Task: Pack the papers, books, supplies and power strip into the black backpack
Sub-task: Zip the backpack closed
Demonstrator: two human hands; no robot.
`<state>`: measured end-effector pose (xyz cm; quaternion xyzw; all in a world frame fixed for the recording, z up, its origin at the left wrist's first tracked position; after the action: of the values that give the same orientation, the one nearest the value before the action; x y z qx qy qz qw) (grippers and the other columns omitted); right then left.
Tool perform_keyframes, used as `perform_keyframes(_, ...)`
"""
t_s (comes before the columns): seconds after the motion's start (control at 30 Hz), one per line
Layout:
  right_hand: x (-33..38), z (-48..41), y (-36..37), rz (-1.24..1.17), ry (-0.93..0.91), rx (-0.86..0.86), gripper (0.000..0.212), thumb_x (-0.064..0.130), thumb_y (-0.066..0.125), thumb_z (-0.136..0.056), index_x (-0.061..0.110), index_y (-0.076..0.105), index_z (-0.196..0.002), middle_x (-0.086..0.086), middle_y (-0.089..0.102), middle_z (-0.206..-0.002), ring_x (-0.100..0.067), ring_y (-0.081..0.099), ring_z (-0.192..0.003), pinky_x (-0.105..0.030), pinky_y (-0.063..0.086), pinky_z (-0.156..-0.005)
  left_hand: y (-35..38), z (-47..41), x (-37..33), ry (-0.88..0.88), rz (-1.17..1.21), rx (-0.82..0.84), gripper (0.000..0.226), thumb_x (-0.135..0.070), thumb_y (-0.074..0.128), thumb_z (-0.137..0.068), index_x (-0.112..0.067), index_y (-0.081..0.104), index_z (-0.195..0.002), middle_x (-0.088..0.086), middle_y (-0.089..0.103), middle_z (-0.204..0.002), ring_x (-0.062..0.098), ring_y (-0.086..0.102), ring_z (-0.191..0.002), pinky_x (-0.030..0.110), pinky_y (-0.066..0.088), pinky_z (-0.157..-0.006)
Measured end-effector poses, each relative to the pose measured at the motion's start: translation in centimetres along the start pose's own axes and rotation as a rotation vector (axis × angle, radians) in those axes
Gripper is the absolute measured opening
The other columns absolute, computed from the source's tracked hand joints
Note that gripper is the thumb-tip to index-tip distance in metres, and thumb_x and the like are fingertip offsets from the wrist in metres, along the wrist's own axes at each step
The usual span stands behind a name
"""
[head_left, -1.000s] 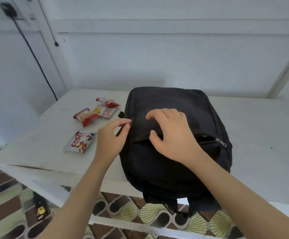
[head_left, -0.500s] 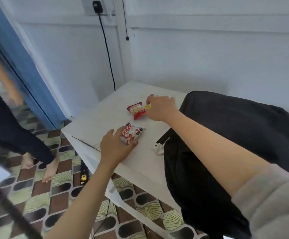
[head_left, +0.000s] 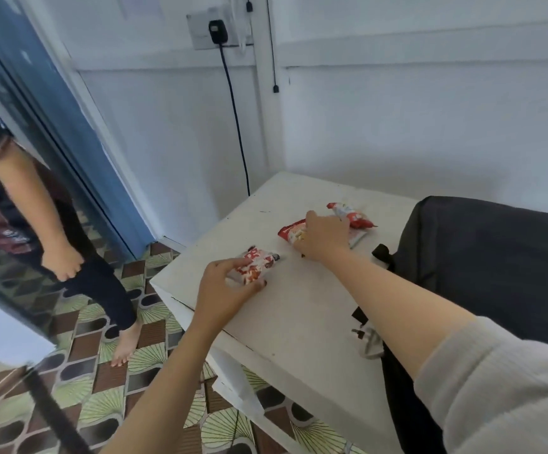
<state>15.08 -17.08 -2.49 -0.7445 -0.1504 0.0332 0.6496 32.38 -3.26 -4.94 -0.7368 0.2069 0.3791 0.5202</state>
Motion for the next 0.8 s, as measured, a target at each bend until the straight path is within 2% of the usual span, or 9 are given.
perform_keyframes(0.03,-0.1,-0.2,-0.3,-0.051,0.015,0.011,0.04,0.045,0.05,-0.083,0.012,0.053,-0.105,-0.004,0.064,-0.09,-0.025,0.058,-0.092,-0.039,0.03,-0.104,-0.3,-0.3,-0.2,0.001,0.05,-0.012,0.042,-0.041,0.081,-0.066,-0.036,0.061,-0.103,-0.002,0.052,-0.116,0.009,0.046,-0.106,0.026,0.039,-0.087)
perform_keyframes(0.13,-1.3,-0.1,-1.8,-0.22,0.063,0.183,0.032,0.04,0.056,-0.078,0.015,0.055,-0.097,0.0,0.056,-0.087,-0.022,0.053,-0.089,-0.035,0.04,-0.086,-0.7,-1.0,-2.0,0.019,0.209,-0.019,0.037,-0.047,0.079,-0.065,-0.042,0.063,-0.098,-0.002,0.059,-0.114,0.012,0.055,-0.107,0.033,0.05,-0.086)
perform_keyframes(0.2,-2.4,0.2,-3.7,-0.263,0.07,0.251,0.027,0.036,0.06,-0.075,0.015,0.057,-0.092,0.0,0.056,-0.083,-0.02,0.054,-0.082,-0.029,0.041,-0.071,-0.2,-1.0,-4.0,0.045,0.288,0.007,0.039,-0.047,0.079,-0.066,-0.038,0.065,-0.102,-0.004,0.061,-0.114,0.006,0.058,-0.102,0.027,0.052,-0.081)
perform_keyframes(0.27,-3.9,1.2,-6.2,-0.36,0.073,0.254,0.031,0.036,0.061,-0.077,0.01,0.063,-0.095,-0.002,0.058,-0.082,-0.018,0.053,-0.075,-0.027,0.04,-0.065,0.6,-0.7,-6.7,0.088,0.366,0.045,0.042,-0.044,0.079,-0.066,-0.031,0.067,-0.104,-0.004,0.063,-0.112,-0.002,0.06,-0.091,0.015,0.05,-0.071)
perform_keyframes(0.4,-8.5,5.3,-10.7,-0.733,0.134,0.153,0.031,0.033,0.064,-0.08,0.011,0.063,-0.102,-0.001,0.063,-0.092,-0.011,0.055,-0.079,-0.022,0.043,-0.066,2.5,1.0,-11.8,0.179,0.51,0.131,0.046,-0.04,0.076,-0.064,-0.022,0.069,-0.106,0.0,0.065,-0.103,-0.002,0.061,-0.082,0.016,0.051,-0.07)
perform_keyframes(0.47,-11.0,7.9,-12.2,-0.833,0.157,0.083,0.026,0.032,0.067,-0.08,0.015,0.064,-0.099,0.003,0.065,-0.093,-0.008,0.059,-0.083,-0.02,0.046,-0.069,3.7,2.3,-13.7,0.218,0.499,0.169,0.051,-0.05,0.072,-0.061,-0.027,0.068,-0.106,-0.004,0.065,-0.105,0.003,0.06,-0.091,0.024,0.052,-0.077)
perform_keyframes(0.57,-14.8,12.2,-14.2,-0.889,0.218,-0.033,0.025,0.032,0.068,-0.078,0.018,0.067,-0.099,0.001,0.067,-0.094,-0.012,0.064,-0.089,-0.025,0.051,-0.079,5.3,4.3,-16.1,0.26,0.447,0.212,0.042,-0.052,0.072,-0.064,-0.041,0.065,-0.104,-0.009,0.063,-0.115,0.008,0.057,-0.105,0.037,0.052,-0.088)
perform_keyframes(0.63,-16.7,15.4,-15.7,-0.923,0.241,-0.097,0.023,0.029,0.068,-0.081,0.018,0.066,-0.101,0.002,0.069,-0.091,-0.009,0.066,-0.081,-0.019,0.048,-0.072,6.2,6.0,-17.9,0.305,0.429,0.243,0.041,-0.054,0.07,-0.064,-0.045,0.064,-0.104,-0.011,0.061,-0.119,0.007,0.055,-0.11,0.041,0.051,-0.091)
perform_keyframes(0.8,-20.3,23.2,-18.5,-1.043,0.245,-0.218,0.017,0.021,0.068,-0.081,0.02,0.067,-0.098,0.005,0.07,-0.086,-0.002,0.067,-0.074,-0.018,0.05,-0.067,8.1,12.0,-23.0,0.505,0.417,0.453,0.042,-0.053,0.063,-0.068,-0.042,0.064,-0.109,-0.02,0.06,-0.117,0.005,0.053,-0.114,0.025,0.049,-0.085)
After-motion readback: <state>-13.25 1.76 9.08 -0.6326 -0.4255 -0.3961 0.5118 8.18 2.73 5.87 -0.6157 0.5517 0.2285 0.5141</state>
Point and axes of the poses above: each hand's wrist, its own z-axis away from the middle knuckle, its own y-axis out of the palm, x = y × z, the point moved 10 cm from there along -z, towards the middle knuckle
